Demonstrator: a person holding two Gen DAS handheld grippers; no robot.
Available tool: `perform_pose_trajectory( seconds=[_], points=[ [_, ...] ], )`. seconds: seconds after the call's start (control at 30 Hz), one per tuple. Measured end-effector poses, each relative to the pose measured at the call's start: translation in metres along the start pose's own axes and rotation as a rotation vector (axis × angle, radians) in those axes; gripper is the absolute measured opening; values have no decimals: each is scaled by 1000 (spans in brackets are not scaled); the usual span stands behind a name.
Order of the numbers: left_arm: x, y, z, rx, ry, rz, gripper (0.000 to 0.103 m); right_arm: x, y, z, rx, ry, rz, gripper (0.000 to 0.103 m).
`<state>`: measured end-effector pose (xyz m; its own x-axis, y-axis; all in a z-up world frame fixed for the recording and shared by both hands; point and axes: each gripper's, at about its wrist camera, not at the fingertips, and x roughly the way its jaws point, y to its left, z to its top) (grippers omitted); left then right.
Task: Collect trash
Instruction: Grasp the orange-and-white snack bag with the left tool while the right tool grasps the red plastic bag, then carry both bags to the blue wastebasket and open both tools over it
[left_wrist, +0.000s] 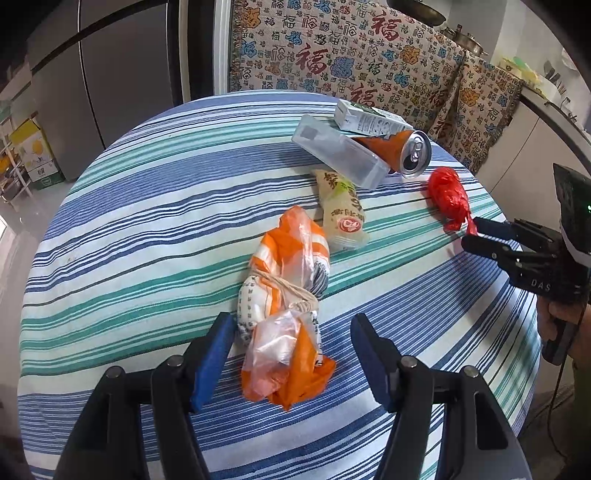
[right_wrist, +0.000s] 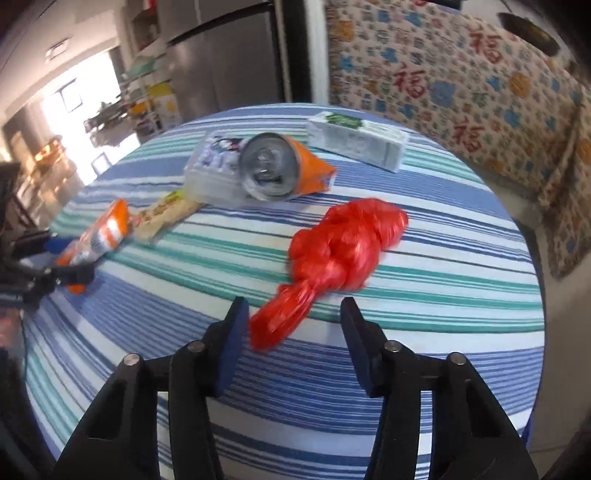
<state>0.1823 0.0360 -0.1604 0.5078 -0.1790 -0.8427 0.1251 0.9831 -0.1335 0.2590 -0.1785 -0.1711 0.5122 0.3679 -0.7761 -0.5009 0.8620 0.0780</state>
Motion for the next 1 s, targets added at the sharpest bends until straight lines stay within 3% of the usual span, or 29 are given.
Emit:
perform_pose_trajectory(
  seconds=[0.17, 0.23, 0.27, 0.33, 0.37, 0.4, 0.43, 0.47, 0.57, 0.63, 0.67, 0.7, 0.77, 1.0],
  points=[
    [-6, 13, 0, -25, -25, 38, 67, -9, -4, -10, 19, 24, -25, 51],
    [-6, 12, -1, -17, -19, 37, 67, -13, -9, -11, 64, 13, -20, 59],
    [-5, 10, -1, -8, -15, 41, 67, -15, -10, -10, 79, -3, -23, 70],
    [-3, 3, -4, 12, -10, 56, 67, -14, -9, -7, 91, -28, -45, 71],
    [-3, 0, -5, 20, -9, 62, 66, -11, -11, -6, 106, -24, -51, 57],
    [-4, -3, -6, 26, -15, 71, 62, -7, -16, -5, 134, -7, -42, 17],
    [-5, -4, -6, 33, -20, 75, 55, -4, -21, -6, 161, 16, -31, 6],
    [-6, -6, -7, 40, -19, 76, 45, -4, -25, -7, 167, 28, -32, 8],
    [-8, -8, -9, 32, -22, 70, 44, -17, -31, -11, 130, 72, -47, 8],
    [-8, -11, -12, 34, -16, 52, 45, -27, -32, -14, 97, 86, -55, 12],
    [-8, -12, -13, 37, -13, 53, 47, -32, -32, -15, 87, 73, -80, 22],
    [-8, -12, -13, 41, -9, 57, 51, -36, -32, -16, 84, 49, -97, 49],
    [-8, -13, -12, 45, -10, 55, 52, -40, -30, -13, 91, 7, -89, 72],
    [-5, -18, -2, 146, 18, 70, 59, -22, -11, 7, 54, -40, -53, 71]
  ],
)
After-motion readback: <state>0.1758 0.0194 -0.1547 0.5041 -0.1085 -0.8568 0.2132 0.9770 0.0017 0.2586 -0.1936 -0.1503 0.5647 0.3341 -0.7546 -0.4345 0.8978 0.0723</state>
